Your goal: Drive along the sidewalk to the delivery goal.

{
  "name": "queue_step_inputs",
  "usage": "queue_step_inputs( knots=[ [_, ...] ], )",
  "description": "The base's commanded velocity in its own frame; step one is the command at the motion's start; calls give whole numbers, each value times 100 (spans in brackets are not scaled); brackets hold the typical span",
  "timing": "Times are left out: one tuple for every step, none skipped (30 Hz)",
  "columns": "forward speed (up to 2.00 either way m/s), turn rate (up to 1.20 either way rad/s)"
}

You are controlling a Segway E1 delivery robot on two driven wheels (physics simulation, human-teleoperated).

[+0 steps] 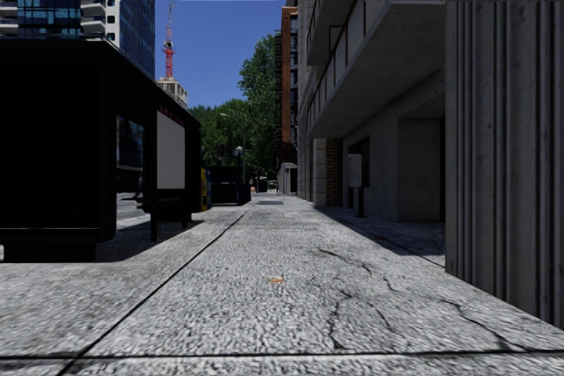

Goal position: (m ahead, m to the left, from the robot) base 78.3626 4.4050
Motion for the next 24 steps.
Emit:
queue_step_inputs(
  knots=[
    [200,0],
    [200,0],
    [200,0],
    [200,0],
    [200,0],
    [200,0],
    [200,0],
    [200,0],
    [200,0],
    [200,0],
    [200,0],
    [200,0],
    [200,0],
    [200,0],
    [200,0],
    [200,0],
    [200,0],
    [200,0],
    [200,0],
    [200,0],
    [200,0],
    [200,0],
    [200,0],
    [200,0]
  ],
)
